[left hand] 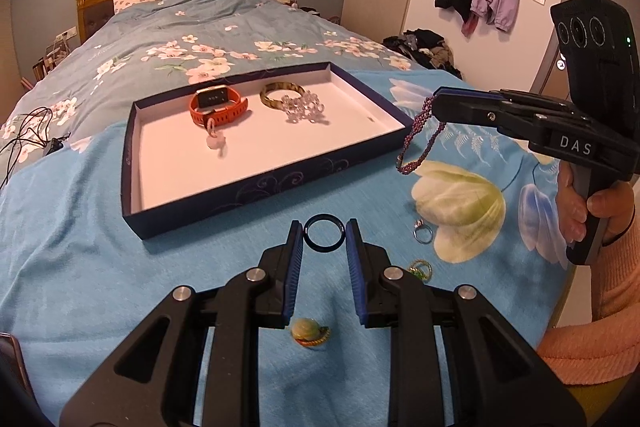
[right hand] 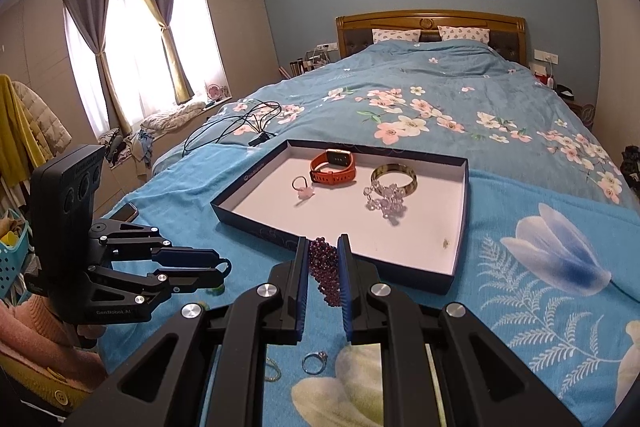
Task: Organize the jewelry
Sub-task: 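Carry the beaded bracelet and black ring over the tray with both tools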
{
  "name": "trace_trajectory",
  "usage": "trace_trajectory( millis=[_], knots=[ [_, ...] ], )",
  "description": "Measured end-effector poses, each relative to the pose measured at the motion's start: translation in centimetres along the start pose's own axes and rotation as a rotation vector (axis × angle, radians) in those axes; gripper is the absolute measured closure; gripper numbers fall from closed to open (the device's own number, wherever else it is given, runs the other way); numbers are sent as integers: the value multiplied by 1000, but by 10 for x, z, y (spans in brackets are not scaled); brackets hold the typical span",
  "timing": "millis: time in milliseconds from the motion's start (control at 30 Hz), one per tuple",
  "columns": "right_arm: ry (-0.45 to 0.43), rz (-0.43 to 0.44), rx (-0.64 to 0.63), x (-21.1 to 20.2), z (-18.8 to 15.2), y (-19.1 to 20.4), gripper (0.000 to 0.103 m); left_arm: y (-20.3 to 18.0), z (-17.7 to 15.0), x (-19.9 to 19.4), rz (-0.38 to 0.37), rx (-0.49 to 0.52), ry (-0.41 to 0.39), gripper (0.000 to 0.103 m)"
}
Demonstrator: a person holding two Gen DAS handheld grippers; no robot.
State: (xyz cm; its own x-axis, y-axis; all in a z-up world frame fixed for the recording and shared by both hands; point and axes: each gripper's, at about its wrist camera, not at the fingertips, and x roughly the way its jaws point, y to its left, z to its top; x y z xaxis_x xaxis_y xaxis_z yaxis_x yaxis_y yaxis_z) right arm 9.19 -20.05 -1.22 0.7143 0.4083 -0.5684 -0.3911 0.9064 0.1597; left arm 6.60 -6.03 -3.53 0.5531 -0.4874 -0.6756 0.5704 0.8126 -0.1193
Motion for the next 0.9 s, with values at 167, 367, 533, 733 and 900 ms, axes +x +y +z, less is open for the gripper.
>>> trace_trajectory(
  millis=[167, 367, 533, 733, 900],
  knots=[
    [-9, 4, -4, 3, 8, 0, 91, 6, 7, -1, 12, -9, -11, 81],
    [-18, 7, -7, 8, 16, 0, 91, 14, 15, 0, 14, -23, -21, 81],
    [-27, 7, -11, 12, 23, -1, 91, 20, 22, 2, 24, -29, -27, 81],
    [-37, 6, -16, 14, 30, -3, 91, 22, 29, 5, 33, -30, -36, 81],
    [-42, 8, -14, 17, 34, -4, 91, 24, 34, 8, 44, -27, -42, 81]
  ],
)
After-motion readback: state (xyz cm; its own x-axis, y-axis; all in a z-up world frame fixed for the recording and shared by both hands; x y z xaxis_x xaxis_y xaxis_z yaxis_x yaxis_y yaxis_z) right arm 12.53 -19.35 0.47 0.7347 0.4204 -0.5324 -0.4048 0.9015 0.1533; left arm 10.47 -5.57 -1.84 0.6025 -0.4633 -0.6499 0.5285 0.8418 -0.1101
